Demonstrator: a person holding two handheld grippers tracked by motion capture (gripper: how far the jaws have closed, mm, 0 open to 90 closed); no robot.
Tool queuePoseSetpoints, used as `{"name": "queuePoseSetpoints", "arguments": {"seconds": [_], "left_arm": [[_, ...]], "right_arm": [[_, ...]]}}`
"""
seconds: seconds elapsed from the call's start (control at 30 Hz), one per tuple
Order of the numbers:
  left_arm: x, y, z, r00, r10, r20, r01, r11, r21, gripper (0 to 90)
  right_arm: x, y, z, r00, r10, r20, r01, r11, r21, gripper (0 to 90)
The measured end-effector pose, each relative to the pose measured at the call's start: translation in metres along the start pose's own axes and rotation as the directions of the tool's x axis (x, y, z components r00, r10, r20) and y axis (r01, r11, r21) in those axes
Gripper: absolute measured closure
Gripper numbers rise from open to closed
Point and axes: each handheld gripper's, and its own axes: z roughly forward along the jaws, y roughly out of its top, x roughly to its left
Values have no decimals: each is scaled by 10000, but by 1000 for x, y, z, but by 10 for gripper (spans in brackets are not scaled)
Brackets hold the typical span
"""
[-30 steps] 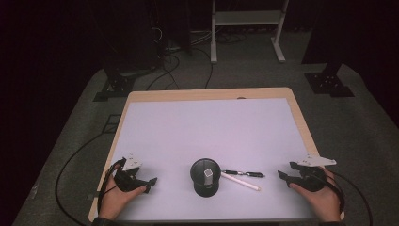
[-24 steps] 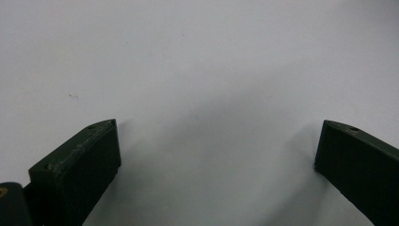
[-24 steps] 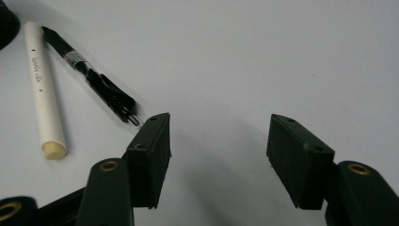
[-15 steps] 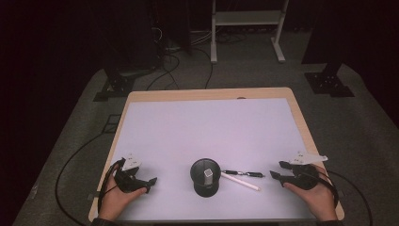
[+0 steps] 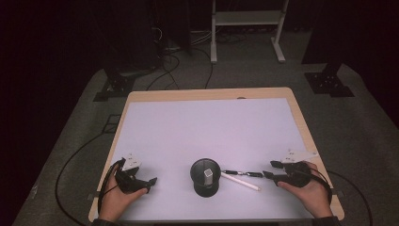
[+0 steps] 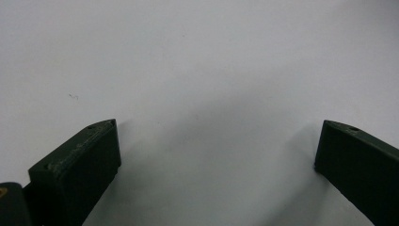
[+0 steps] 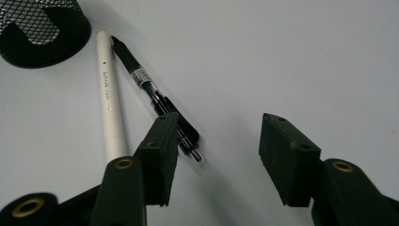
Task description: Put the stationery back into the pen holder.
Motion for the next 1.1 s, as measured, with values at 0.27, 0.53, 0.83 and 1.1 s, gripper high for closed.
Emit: {"name": "queuePoseSetpoints", "arguments": {"seconds": [0.27,0.53,0.83,1.1], "left_arm": [[0,0,0,10000,-31,13,31,10000,5,0],[0,0,0,10000,-54,29,54,10000,6,0],[0,0,0,10000,-58,30,57,10000,6,0],[0,0,0,10000,-62,31,62,10000,10,0]], "right_arm": [[6,11,7,9979,-442,-482,450,9989,163,493],[11,21,14,9913,-877,-986,900,9957,195,548],[16,32,24,9817,-1218,-1467,1279,9912,329,602],[20,42,31,9742,-1442,-1734,1522,9878,336,623]]}}
